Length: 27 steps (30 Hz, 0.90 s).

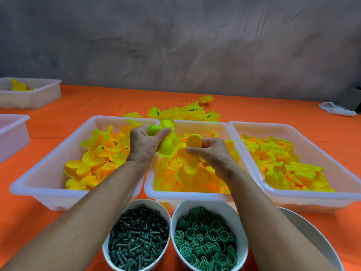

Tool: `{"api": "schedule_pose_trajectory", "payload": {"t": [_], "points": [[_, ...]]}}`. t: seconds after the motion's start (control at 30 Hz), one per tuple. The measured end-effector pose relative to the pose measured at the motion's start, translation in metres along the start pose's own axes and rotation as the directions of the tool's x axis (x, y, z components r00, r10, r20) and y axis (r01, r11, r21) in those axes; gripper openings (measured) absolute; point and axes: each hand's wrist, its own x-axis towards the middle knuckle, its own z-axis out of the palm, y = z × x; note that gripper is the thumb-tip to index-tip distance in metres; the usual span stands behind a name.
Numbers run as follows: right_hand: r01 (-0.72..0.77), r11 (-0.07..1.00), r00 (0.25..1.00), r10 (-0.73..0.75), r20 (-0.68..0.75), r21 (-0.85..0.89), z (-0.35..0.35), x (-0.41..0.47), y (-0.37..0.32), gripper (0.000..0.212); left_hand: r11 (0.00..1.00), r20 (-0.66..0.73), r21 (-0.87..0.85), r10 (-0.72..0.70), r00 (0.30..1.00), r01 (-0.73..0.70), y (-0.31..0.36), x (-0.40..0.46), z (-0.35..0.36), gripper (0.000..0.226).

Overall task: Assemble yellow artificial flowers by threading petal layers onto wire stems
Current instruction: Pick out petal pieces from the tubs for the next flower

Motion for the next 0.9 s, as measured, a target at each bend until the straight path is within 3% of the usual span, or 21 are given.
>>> {"api": "schedule_pose_trajectory", "payload": {"t": [0.23,0.33,0.4,0.47,0.6,0.67,0.83,0.9], "points": [[-0.043,0.985,0.990,0.064,0.128,-0.165,0.001,0.002,0.002,0.017,1.000,0.120,-0.001,0.001,0.993,-0.001,0.003,-0.003,0.000,0.012],[-0.042,0.961,0.994,0.067,0.085,-0.272,0.000,0.005,0.005,0.024,1.000,0.136,-0.024,-0.011,0.991,0.014,0.005,-0.004,0.001,0.015],[-0.015,0.931,0.998,0.035,0.048,-0.364,0.001,0.005,0.004,0.041,0.999,0.161,-0.038,-0.022,0.987,0.028,0.007,-0.006,0.002,0.014],[0.082,0.950,0.997,-0.075,0.036,-0.302,0.003,0.003,0.000,0.049,0.998,0.186,-0.042,-0.030,0.982,0.039,0.008,-0.007,0.003,0.013],[0.173,0.984,0.983,-0.174,0.048,0.040,0.003,-0.003,-0.011,0.051,0.998,0.234,-0.029,-0.044,0.971,0.053,0.010,-0.009,0.003,0.012],[0.189,0.967,0.974,-0.207,0.096,0.169,0.002,-0.004,-0.010,0.040,0.999,0.274,-0.008,-0.047,0.960,0.051,0.010,-0.010,0.003,0.011],[0.246,0.944,0.964,-0.261,0.042,0.222,0.003,-0.005,-0.007,0.016,0.992,0.278,0.108,0.040,0.960,-0.073,0.008,-0.011,0.005,0.009],[0.240,0.932,0.971,-0.230,-0.070,0.270,0.001,-0.002,-0.006,0.014,0.933,0.201,0.329,0.082,0.976,-0.146,0.005,-0.007,0.005,0.020]]}}
